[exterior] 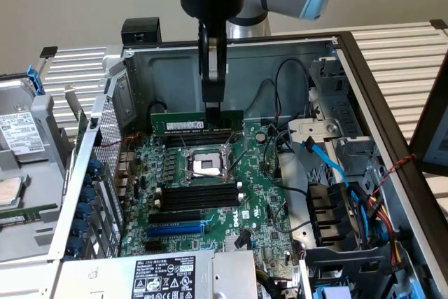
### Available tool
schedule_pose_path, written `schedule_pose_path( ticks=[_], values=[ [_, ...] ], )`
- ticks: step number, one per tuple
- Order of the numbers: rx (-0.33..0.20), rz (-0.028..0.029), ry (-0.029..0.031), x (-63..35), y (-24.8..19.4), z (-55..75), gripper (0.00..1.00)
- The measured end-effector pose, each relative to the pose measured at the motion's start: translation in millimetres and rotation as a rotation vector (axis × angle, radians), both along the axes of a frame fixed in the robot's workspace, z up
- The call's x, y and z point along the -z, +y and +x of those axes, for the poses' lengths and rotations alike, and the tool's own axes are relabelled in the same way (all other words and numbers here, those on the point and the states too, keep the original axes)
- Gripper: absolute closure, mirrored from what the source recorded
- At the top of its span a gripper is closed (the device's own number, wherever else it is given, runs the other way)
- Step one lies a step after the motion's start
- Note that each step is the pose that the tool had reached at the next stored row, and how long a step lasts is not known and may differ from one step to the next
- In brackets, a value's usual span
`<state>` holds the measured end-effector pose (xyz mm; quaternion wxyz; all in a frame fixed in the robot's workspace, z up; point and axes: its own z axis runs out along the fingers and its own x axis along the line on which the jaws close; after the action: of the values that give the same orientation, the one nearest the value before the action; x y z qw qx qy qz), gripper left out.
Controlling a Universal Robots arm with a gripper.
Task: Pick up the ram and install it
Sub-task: 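Insert the ram into the slot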
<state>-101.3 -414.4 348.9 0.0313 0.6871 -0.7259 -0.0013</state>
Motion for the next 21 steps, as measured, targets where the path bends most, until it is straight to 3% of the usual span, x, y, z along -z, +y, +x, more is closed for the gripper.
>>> schedule_pose_path(
  ticks=[21],
  values=[
    [0.0,0.0,0.0,38.3,-0.1,2.9,0.88]
  ],
)
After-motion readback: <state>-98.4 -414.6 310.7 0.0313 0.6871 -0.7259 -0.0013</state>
